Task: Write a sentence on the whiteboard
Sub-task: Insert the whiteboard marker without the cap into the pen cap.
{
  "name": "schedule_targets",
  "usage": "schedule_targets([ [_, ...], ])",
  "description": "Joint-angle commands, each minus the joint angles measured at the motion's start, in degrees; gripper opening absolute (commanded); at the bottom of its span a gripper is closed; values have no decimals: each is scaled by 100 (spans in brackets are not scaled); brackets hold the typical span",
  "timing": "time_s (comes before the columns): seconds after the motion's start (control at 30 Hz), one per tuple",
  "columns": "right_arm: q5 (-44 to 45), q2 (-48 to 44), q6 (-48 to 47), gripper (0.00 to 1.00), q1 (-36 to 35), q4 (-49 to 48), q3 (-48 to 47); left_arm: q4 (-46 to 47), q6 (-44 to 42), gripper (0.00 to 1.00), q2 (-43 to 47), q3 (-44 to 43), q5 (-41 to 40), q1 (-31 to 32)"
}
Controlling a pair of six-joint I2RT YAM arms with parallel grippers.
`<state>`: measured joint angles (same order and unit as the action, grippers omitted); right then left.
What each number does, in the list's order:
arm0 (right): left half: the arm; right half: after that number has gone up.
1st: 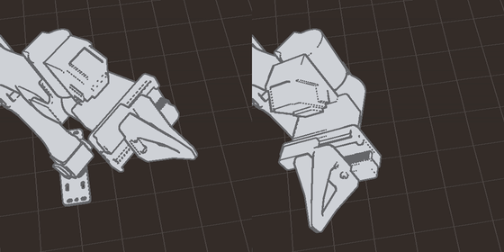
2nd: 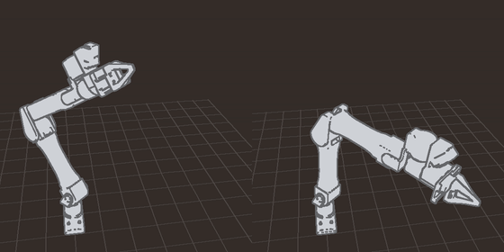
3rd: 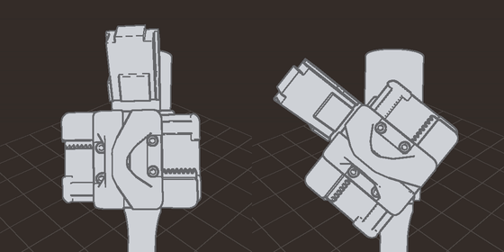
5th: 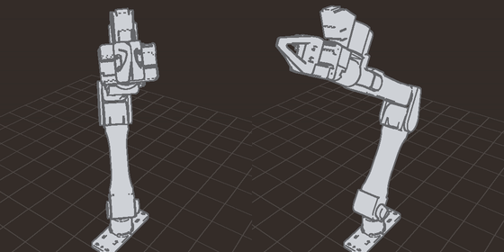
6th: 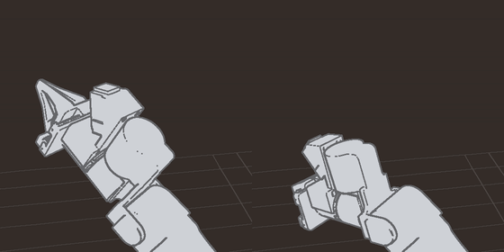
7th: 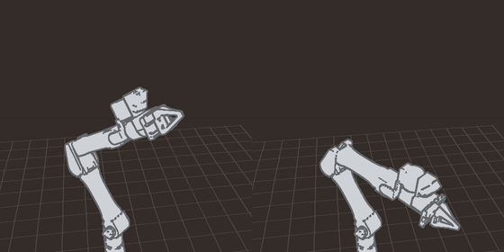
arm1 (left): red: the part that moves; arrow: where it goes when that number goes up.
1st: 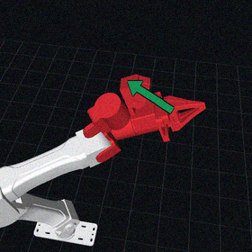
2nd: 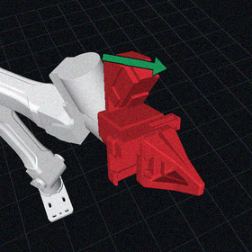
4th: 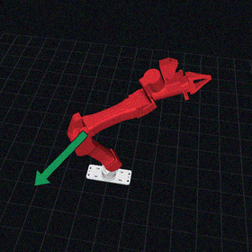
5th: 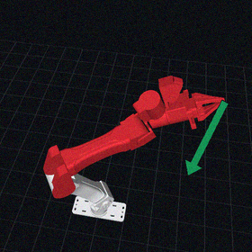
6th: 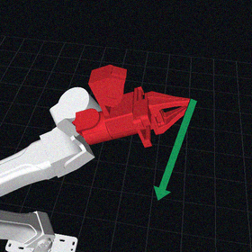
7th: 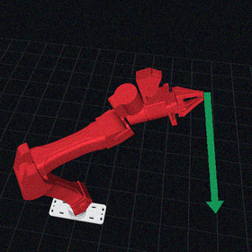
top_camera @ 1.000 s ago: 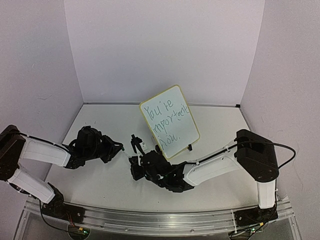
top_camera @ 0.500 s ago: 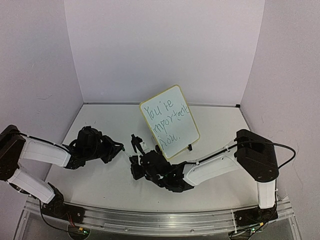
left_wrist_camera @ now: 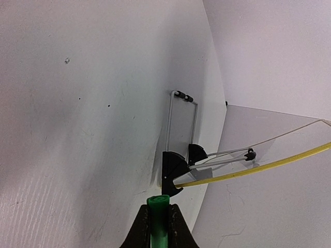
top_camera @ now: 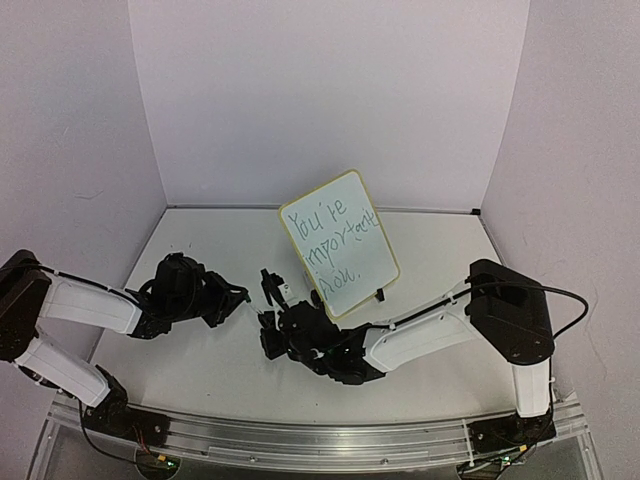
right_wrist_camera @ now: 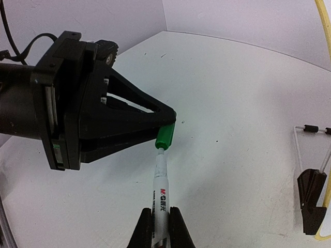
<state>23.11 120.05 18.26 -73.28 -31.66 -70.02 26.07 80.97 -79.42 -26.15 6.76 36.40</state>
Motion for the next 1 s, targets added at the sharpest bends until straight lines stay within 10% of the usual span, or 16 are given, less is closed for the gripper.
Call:
schedule_targets([
  [0.0,146,102,2,0,28,17,-173,277,29,0,109,12,-24,44],
  [0.97,273,-48,110,0,64,130,-240,-493,-615,0,464,-185,-321,143],
])
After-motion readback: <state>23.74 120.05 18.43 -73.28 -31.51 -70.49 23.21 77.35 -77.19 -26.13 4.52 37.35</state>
